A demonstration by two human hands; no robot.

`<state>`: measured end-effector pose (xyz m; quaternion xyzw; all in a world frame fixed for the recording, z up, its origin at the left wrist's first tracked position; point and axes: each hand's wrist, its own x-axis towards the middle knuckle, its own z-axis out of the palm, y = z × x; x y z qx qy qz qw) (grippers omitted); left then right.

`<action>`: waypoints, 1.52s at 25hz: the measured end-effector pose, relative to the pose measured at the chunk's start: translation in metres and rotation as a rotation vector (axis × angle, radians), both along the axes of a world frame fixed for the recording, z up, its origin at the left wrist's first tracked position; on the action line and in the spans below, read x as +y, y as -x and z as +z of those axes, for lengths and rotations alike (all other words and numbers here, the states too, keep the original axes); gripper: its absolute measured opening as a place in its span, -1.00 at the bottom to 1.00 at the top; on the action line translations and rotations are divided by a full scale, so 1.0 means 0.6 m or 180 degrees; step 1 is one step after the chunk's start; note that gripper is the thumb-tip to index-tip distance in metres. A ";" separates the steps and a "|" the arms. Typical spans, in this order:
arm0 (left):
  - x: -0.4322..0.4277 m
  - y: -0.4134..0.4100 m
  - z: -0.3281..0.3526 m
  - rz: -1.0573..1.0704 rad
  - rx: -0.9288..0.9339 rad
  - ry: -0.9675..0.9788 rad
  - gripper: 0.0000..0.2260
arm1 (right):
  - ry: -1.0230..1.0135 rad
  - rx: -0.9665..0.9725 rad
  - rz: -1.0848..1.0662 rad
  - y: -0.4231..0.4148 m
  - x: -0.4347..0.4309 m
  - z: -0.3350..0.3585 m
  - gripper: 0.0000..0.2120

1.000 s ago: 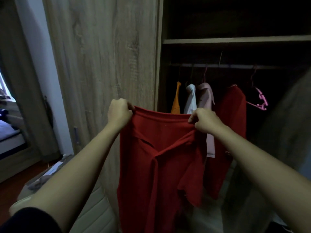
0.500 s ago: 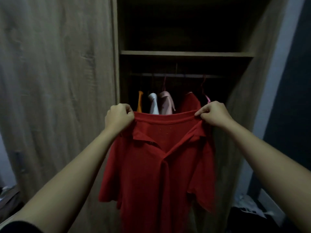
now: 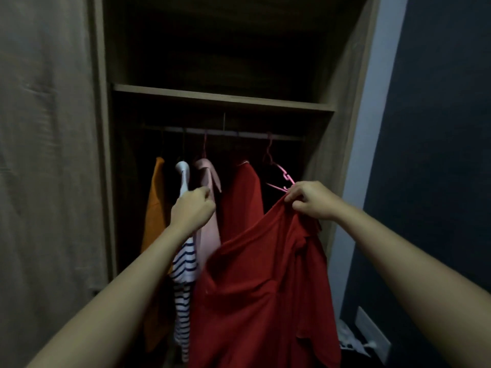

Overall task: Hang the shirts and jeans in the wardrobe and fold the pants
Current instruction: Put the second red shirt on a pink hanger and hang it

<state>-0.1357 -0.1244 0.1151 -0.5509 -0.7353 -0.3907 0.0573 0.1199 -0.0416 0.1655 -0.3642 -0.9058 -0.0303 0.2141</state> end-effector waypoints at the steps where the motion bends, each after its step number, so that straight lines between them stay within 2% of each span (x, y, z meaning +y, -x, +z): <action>1: 0.017 -0.017 0.014 0.0002 0.0003 -0.0198 -0.90 | -0.0070 -0.0134 0.0073 0.001 0.007 0.003 -0.74; 4: 0.097 -0.070 0.045 -0.0234 -0.0307 -0.0471 -0.84 | -0.0235 -0.0323 0.0175 -0.012 0.040 0.011 -0.73; 8: 0.226 -0.119 0.061 -0.0598 -0.0715 -0.0140 -0.77 | -0.0335 -0.0369 0.0219 -0.043 0.073 0.017 -0.72; 10: 0.285 -0.148 0.058 -0.0587 -0.0874 0.0001 -0.72 | -0.0337 -0.0308 0.0250 -0.062 0.083 0.019 -0.71; 15: 0.407 -0.208 0.052 -0.0528 -0.1463 -0.0192 -0.56 | -0.0328 -0.0188 0.0394 -0.100 0.106 0.027 -0.70; 18: 0.456 -0.226 0.061 -0.0424 -0.1973 -0.0038 -0.49 | -0.0268 -0.0185 0.0381 -0.114 0.124 0.040 -0.70; 21: 0.486 -0.238 0.066 -0.0397 -0.2214 0.0136 -0.39 | -0.0270 -0.0134 0.0378 -0.120 0.138 0.053 -0.70; 23: 0.501 -0.239 0.068 -0.0403 -0.2178 0.0227 -0.44 | -0.0279 -0.0110 0.0371 -0.119 0.143 0.058 -0.70; 27: 0.512 -0.242 0.080 -0.0315 -0.1996 -0.0020 -0.70 | -0.0297 -0.0108 0.0352 -0.118 0.149 0.058 -0.70; 31: 0.501 -0.239 0.096 -0.0415 -0.2165 -0.0270 -0.66 | -0.0300 -0.0067 0.0343 -0.113 0.148 0.052 -0.69; 35: 0.465 -0.239 0.103 -0.0883 -0.2314 -0.0603 -0.76 | -0.0323 0.0002 0.0211 -0.106 0.143 0.037 -0.70; 38: 0.422 -0.229 0.097 -0.1187 -0.2414 -0.0572 -0.77 | -0.0352 0.0041 0.0117 -0.100 0.128 0.020 -0.69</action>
